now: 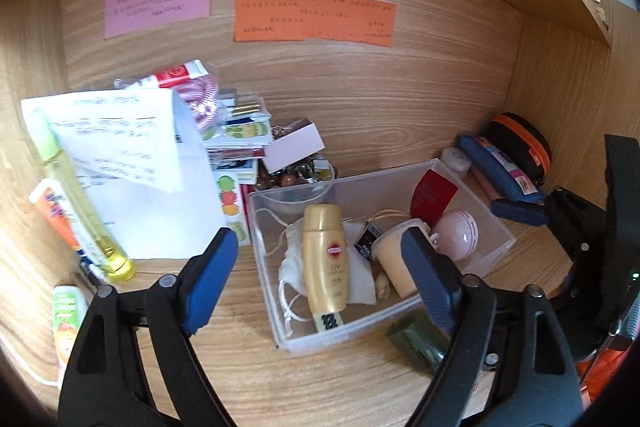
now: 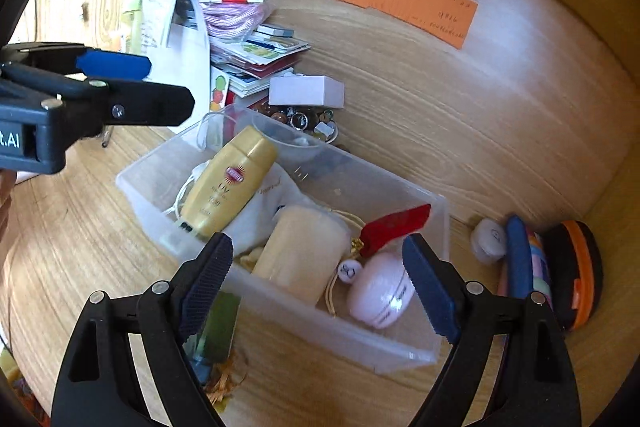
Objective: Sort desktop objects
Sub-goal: 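Lower both tools into the bin and open them, releasing bottle and jar, then withdraw both tools toward the green glass bottle and gourd keychain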
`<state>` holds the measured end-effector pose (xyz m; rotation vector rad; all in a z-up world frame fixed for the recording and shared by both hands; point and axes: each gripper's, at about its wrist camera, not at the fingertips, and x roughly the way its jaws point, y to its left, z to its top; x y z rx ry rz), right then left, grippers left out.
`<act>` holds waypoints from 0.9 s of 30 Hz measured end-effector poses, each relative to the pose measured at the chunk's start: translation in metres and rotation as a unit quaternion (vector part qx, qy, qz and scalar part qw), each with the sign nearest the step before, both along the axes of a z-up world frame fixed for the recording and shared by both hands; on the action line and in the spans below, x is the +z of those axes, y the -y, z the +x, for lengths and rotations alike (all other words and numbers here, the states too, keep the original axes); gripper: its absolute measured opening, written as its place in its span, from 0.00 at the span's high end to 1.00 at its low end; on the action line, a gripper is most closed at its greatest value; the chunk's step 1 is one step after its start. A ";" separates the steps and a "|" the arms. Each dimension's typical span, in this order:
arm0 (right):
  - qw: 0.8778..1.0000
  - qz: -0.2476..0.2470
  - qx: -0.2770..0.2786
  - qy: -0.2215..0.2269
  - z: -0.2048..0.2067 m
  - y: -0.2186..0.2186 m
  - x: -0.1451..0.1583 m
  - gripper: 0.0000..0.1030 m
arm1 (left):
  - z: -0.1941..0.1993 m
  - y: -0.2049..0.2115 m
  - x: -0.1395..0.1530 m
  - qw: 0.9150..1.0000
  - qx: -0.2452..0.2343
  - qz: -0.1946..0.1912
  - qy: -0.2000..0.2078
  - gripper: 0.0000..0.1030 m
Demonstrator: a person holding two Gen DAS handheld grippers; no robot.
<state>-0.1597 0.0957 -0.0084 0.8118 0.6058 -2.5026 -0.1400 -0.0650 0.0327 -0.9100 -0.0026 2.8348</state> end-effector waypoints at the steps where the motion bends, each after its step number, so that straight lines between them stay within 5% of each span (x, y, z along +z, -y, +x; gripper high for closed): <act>1: 1.000 0.000 0.000 -0.001 0.005 -0.001 0.000 0.18 | 0.005 0.000 0.001 1.000 0.003 -0.003 -0.002 0.15; 15: 0.999 -0.022 -0.034 0.024 0.046 -0.033 -0.011 0.17 | 0.059 -0.006 -0.016 0.999 0.015 -0.034 0.004 0.07; 27: 0.995 -0.041 -0.028 0.090 0.061 -0.045 -0.054 0.19 | 0.060 -0.015 -0.072 0.996 -0.005 -0.001 0.087 0.07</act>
